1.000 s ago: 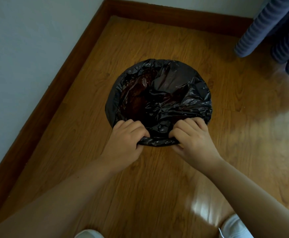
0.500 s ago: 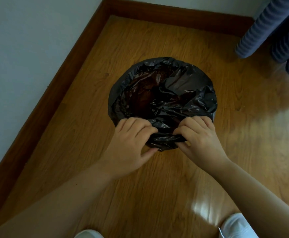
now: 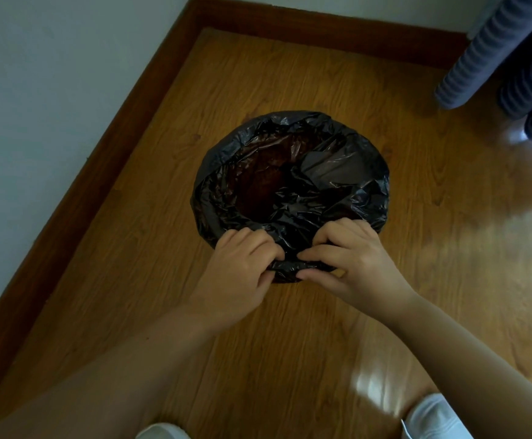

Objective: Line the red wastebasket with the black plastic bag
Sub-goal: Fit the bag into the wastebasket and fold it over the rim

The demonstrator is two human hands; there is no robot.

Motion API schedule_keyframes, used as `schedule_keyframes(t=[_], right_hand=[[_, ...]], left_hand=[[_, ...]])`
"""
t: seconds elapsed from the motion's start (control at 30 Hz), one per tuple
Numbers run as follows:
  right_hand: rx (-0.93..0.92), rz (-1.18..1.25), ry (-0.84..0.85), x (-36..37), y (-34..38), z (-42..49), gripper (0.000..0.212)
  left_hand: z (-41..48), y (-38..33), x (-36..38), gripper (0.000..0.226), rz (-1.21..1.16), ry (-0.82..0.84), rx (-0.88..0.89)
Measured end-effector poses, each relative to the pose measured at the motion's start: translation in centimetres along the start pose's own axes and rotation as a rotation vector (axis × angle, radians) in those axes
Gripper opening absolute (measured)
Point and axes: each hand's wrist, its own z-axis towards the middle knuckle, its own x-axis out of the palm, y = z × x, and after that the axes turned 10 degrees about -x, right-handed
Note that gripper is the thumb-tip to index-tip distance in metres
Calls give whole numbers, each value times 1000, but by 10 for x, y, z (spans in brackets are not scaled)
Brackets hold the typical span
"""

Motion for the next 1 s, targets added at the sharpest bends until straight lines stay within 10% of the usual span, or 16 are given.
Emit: schedule_keyframes(t=[1.0], right_hand=[[-23,53,-43,0,4,3,18]], left_hand=[[-4,0,0,15,-98,-17,19]])
